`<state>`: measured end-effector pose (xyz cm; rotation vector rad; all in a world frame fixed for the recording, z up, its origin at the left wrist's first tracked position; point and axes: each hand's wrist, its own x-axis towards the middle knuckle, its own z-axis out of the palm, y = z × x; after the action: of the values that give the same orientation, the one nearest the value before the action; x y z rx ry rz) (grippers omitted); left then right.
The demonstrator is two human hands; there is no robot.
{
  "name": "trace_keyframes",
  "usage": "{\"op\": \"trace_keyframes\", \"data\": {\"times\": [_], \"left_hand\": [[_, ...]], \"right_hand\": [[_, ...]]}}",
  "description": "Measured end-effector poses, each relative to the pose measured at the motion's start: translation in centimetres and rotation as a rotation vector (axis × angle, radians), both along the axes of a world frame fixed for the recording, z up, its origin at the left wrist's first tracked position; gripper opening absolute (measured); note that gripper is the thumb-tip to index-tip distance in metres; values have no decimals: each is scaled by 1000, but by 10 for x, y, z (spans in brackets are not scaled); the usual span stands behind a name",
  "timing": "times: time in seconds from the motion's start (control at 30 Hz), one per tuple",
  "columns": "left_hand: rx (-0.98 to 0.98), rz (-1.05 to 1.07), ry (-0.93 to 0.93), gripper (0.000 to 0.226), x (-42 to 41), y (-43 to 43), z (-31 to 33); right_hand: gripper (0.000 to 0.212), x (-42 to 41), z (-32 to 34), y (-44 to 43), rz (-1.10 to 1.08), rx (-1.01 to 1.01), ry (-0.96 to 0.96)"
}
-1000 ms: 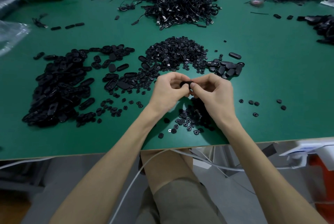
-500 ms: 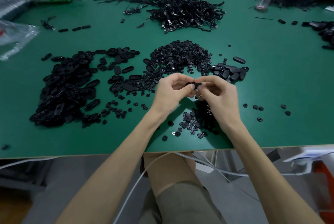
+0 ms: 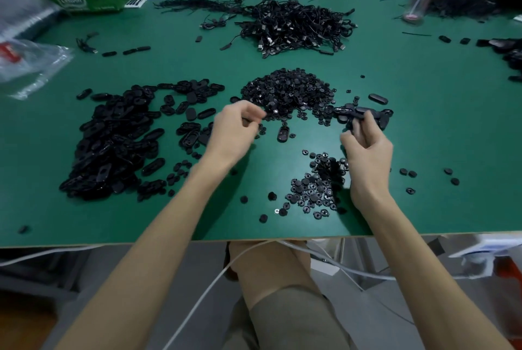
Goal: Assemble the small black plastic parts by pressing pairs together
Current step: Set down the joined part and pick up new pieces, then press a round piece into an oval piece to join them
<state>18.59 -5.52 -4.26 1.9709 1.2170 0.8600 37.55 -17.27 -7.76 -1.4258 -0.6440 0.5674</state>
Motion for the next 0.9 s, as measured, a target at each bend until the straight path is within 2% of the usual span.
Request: {"op": "trace_keyframes", "data": {"times": [0.1, 0.23, 0.4, 0.7, 0.9], "left_hand": [[64, 35, 332, 14, -36, 17, 10], [26, 6, 524, 10, -61, 20, 12], [65, 7, 523, 11, -59, 14, -1], [70, -27, 503, 8, -59, 16, -4], [81, -28, 508, 6, -58, 14, -2]], "right_hand": [[76, -1, 1, 1, 22, -22, -40], [77, -2, 1, 0, 32, -32, -50], [73, -4, 3, 0, 36, -20, -58], [43, -3, 1, 0, -85, -58, -104], [26, -5, 2, -2, -11, -84, -206]]}}
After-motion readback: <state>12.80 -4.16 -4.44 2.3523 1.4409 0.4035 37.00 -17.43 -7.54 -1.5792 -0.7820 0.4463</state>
